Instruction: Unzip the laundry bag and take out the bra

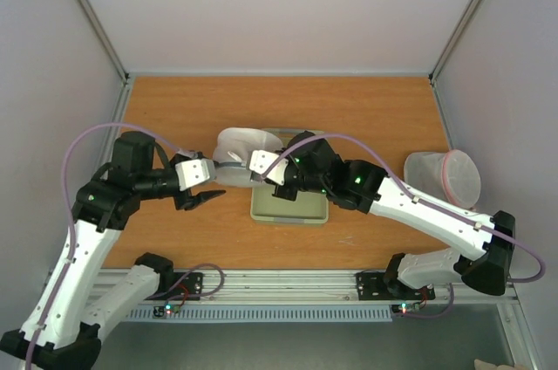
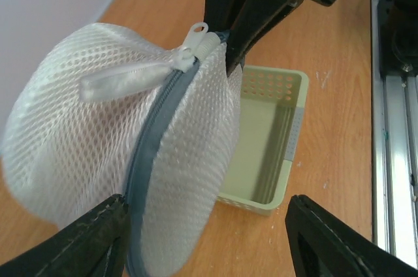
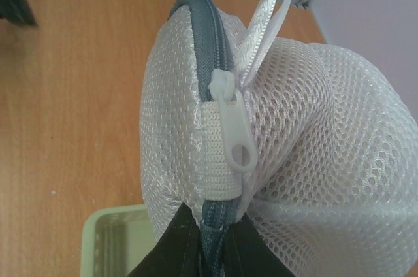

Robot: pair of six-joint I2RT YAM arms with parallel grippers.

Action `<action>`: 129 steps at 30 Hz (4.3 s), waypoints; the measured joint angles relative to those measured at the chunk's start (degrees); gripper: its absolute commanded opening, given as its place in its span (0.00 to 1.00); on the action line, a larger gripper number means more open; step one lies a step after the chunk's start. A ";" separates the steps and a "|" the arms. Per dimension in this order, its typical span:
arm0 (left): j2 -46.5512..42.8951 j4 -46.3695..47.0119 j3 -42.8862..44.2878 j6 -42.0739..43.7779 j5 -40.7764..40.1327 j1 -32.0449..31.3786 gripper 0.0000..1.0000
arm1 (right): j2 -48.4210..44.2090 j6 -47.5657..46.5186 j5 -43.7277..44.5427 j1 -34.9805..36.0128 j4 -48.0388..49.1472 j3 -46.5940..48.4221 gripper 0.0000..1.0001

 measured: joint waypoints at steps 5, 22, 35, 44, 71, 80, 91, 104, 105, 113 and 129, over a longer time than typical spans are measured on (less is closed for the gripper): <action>1.22 0.22 0.00 -0.55 -2.16 -1.42 0.63 | 0.61 -0.66 -0.46 2.67 -0.50 1.05 0.01; -1.14 -0.57 -1.44 2.58 -0.72 -1.62 0.01 | -0.13 -1.88 -3.34 3.69 0.90 1.84 0.52; -5.92 4.52 -5.88 5.79 2.10 -1.70 0.01 | -2.71 1.31 -10.38 1.53 9.81 -1.44 0.57; -7.85 5.07 -7.87 8.94 3.15 -1.70 0.01 | -1.38 1.25 -14.34 -0.81 9.51 -1.44 0.44; -8.33 15.67 -11.82 -3.63 -5.31 -1.70 0.69 | 3.02 5.16 -11.26 -3.69 2.36 3.61 0.01; -7.08 16.83 -10.93 -13.53 -17.27 -1.81 0.46 | 16.98 17.33 15.06 -0.17 -8.44 17.51 0.01; 0.96 15.04 -8.83 -18.05 -24.92 -8.81 0.44 | 22.51 29.77 11.61 2.25 -11.93 25.05 0.01; -7.74 28.98 -18.53 -3.23 -28.06 -9.05 0.45 | 23.63 32.63 6.16 3.13 -11.32 25.22 0.01; -8.96 31.17 -20.50 -1.70 -27.56 -9.05 0.44 | 23.63 32.72 5.81 3.13 -11.21 25.22 0.01; -12.13 44.35 -26.77 6.49 -28.50 -9.05 0.43 | 22.71 33.11 4.61 2.95 -9.70 24.81 0.01; -10.67 43.41 -24.83 8.98 -30.84 -9.05 0.18 | 21.57 32.89 3.85 3.06 -8.37 24.20 0.01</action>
